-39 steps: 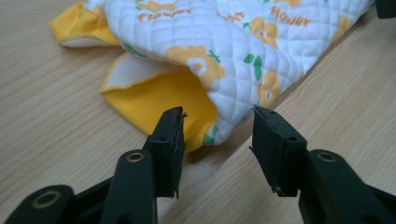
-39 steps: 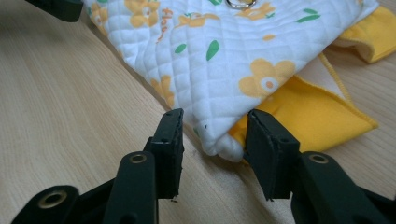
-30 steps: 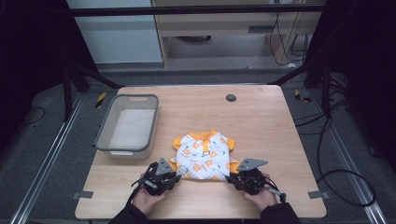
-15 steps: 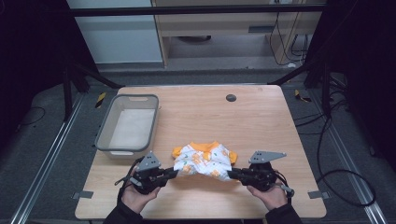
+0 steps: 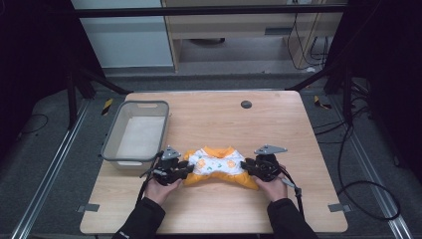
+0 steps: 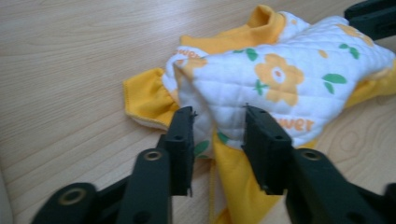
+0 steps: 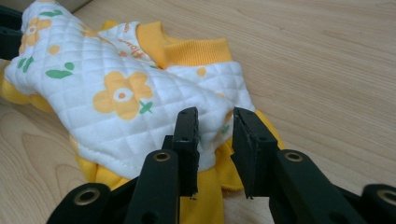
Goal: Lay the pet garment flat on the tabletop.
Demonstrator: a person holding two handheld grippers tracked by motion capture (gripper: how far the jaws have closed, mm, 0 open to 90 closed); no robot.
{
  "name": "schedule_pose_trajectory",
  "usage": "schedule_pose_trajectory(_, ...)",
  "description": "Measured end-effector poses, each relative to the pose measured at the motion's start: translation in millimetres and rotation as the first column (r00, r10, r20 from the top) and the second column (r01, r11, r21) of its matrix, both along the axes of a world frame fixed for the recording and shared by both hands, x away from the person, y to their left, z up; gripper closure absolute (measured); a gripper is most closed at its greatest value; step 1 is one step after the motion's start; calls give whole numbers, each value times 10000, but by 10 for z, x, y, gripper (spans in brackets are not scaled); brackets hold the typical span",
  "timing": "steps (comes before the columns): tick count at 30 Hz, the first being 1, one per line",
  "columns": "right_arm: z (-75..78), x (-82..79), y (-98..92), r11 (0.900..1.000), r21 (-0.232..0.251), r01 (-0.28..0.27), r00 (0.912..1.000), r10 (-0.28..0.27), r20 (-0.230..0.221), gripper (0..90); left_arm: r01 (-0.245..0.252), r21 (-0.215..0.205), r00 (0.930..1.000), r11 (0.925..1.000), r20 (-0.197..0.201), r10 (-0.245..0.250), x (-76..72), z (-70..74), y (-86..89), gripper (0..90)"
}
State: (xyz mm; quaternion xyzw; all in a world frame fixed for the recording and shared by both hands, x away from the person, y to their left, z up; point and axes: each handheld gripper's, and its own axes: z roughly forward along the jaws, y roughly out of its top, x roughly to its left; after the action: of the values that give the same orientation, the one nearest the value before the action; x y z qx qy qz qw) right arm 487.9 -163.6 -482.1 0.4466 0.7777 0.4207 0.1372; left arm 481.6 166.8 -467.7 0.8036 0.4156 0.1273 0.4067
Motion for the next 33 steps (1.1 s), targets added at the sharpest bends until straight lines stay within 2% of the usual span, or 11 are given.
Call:
schedule_pose_trajectory(5, 131, -105, -83, 9998, 149, -157, 9982, 148, 581, 611, -9, -125, 9993, 9999, 378, 14, -62, 73, 127, 404)
schedule_pose_trajectory(7, 155, -129, -100, 9997, 151, -166, 9982, 157, 582, 600, 16, -145, 9983, 9999, 588, -8, -112, 119, 191, 395)
schedule_pose_trajectory(8, 218, -193, -152, 9997, 155, -173, 9963, 159, 845, 569, 28, -87, 9966, 10000, 828, -20, -173, 151, 240, 373)
schedule_pose_trajectory(13, 292, -314, -258, 9992, 314, -238, 9936, 202, 1114, 524, 181, -16, 9942, 9998, 1061, -179, -332, 187, 362, 361)
schedule_pose_trajectory(14, 286, -395, -302, 9992, 232, -329, 9935, 302, 1095, 502, 248, -63, 9944, 9997, 1028, -240, -366, 184, 388, 363)
schedule_pose_trajectory(16, 271, -430, -316, 9992, 121, -393, 9933, 377, 1092, 492, 341, -45, 9942, 9994, 1025, -334, -436, 156, 422, 364)
schedule_pose_trajectory(18, 205, -521, -340, 9981, -151, -593, 9942, 604, 885, 473, 540, 225, 9949, 9983, 842, -557, -496, 91, 430, 375)
schedule_pose_trajectory(21, 131, -579, -345, 9971, -222, -734, 9955, 746, 589, 466, 672, 445, 9952, 9967, 685, -701, -518, 19, 390, 394)
schedule_pose_trajectory(26, 40, -600, -316, 9946, -435, -938, 9948, 953, 352, 465, 901, 683, 9944, 9936, 500, -936, -510, -68, 291, 421)
schedule_pose_trajectory(28, -4, -591, -284, 9931, -589, -1013, 9945, 1026, 194, 465, 990, 922, 9937, 9908, 433, -1033, -493, -108, 241, 429)
schedule_pose_trajectory(33, -113, -534, -200, 9870, -951, -1293, 9916, 1279, -211, 519, 1170, 1293, 9931, 9847, -84, -1169, -433, -196, 162, 549)
